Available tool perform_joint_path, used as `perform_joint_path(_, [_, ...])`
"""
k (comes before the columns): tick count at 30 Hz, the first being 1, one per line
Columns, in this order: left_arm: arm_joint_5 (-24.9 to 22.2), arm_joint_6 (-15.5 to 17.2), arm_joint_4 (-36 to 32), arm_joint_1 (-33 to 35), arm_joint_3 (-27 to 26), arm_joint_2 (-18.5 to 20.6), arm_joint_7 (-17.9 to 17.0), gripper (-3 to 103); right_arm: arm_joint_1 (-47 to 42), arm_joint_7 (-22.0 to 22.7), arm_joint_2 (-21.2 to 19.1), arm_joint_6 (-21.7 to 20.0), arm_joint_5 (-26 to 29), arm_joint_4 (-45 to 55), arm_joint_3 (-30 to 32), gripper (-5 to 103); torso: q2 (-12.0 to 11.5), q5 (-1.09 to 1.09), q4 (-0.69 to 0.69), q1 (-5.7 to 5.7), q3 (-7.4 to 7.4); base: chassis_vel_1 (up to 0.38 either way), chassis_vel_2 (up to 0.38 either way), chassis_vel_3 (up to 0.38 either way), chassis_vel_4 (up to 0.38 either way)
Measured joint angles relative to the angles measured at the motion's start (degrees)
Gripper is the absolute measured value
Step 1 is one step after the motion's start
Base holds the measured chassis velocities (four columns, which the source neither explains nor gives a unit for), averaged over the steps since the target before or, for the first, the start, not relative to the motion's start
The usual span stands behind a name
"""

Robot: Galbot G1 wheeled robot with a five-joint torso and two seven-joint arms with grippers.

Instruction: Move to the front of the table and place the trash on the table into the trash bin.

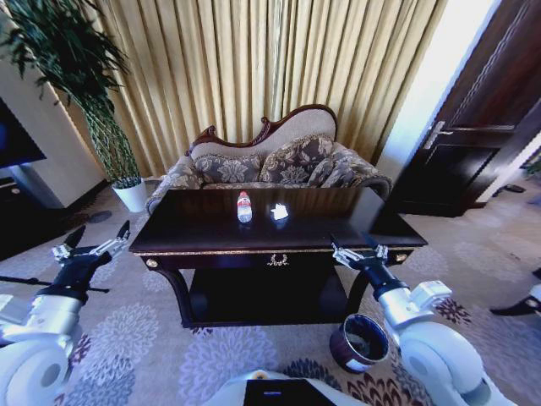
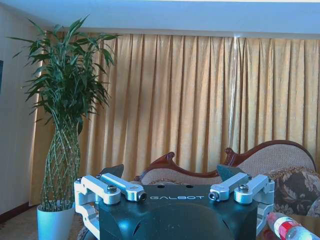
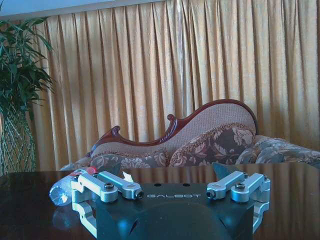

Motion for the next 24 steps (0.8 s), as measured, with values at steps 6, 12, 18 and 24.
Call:
perform_joint_path(6, [0.02, 0.02, -0.04, 0.17, 0.01, -0.38, 0.00, 100, -0.51, -0.62, 0.43, 0.01, -0.99, 0.28, -0.12, 100, 0.00, 0.00, 0.00, 0.00, 0.00, -0.113, 0.096, 0.105, -0.104])
perform_joint_path(12, [0.02, 0.01, -0.05, 0.24, -0.04, -0.30, 0.00, 100, 0.25, -0.66, -0.52, -0.76, -1.03, 0.20, -0.31, 100, -0.01, -0.01, 0.00, 0.01, 0.00, -0.080, 0.080, 0.073, -0.084])
perform_joint_path(18, [0.52, -0.19, -0.05, 0.64, -0.07, -0.25, 0.01, 100, 3.42, -0.61, -3.54, -2.33, 2.47, -1.62, -0.69, 100, 0.00, 0.01, 0.00, -0.01, -0.01, 0.000, 0.000, 0.000, 0.000])
perform_joint_path(24, [0.91, -1.29, -0.07, 1.54, -0.65, -0.44, 0.22, 100, 10.19, -0.54, -8.27, -4.40, 7.52, -4.95, -3.19, 100, 0.01, 0.00, 0.01, -0.02, -0.01, 0.000, 0.000, 0.000, 0.000])
